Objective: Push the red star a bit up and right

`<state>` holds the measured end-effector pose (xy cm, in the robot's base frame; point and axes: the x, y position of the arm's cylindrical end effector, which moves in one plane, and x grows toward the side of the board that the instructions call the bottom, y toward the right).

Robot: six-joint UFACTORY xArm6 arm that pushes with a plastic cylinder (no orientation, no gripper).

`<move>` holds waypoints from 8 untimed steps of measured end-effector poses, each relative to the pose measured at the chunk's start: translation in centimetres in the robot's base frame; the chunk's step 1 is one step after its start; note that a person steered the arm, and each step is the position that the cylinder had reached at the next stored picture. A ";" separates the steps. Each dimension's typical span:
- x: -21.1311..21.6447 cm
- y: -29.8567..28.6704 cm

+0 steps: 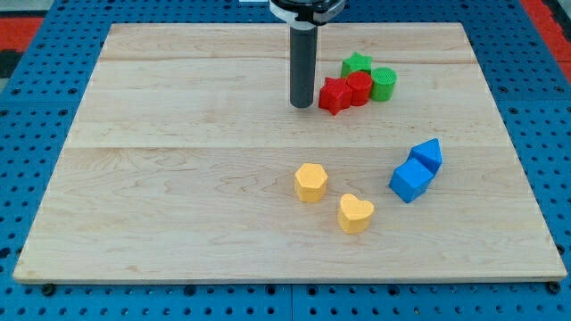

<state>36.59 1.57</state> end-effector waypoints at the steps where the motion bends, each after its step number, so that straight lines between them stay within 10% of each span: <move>1: 2.4 0.4; 3: 2.8 6.2; 8: -2.3 -1.1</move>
<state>34.33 0.49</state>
